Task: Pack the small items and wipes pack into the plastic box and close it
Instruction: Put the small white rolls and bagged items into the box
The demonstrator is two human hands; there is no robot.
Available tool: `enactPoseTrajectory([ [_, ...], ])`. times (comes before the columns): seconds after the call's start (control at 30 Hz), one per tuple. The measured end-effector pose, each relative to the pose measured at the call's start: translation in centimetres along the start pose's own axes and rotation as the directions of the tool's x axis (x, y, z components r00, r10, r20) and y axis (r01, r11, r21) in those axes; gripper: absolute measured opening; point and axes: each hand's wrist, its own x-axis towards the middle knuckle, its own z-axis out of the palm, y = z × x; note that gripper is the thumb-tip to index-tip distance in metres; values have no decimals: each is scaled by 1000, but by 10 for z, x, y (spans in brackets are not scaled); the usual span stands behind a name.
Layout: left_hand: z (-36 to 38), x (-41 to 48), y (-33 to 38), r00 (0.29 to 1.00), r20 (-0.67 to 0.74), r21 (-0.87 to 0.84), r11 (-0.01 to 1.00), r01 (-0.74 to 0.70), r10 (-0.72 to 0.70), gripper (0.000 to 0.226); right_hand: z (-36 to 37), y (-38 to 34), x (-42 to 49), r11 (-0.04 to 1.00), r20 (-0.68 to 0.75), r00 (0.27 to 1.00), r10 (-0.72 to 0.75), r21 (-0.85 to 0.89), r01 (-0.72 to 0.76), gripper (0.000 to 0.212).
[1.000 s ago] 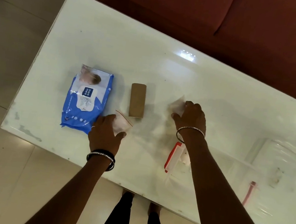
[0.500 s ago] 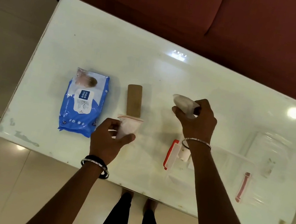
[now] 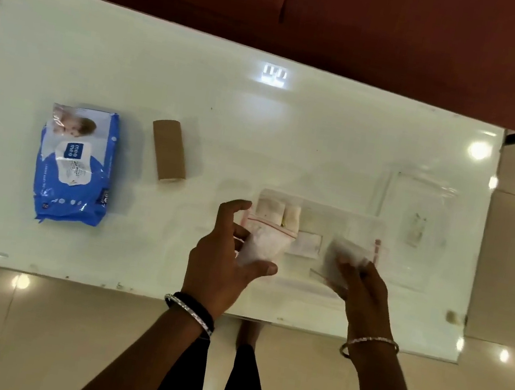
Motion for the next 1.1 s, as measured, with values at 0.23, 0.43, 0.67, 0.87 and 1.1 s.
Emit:
enactPoseTrajectory([
  [0.23,18,-11,-4,991,-130,20,1000,-9,12,65,1,0,16,817,132,990,-40,-566,109,38],
  [0.43,2,-13,-19,990,-125,-116,992,55,-69,62,37,9,44,837,322,937,137,-544,64,34],
  [0.67,1,-13,-38,964,41,-419,871,256,-263,56,59,33,69,821,278,903,327,-557,-126,38],
  [0.87,7,-17,-40,963,11,-468,850,242,-269,56,92,37,65,699,139,913,384,-690,-189,65],
  [1.1,7,-21,-34,969,-124,-316,934,166,-214,67,82,26,62,680,105,921,374,-707,-196,69],
])
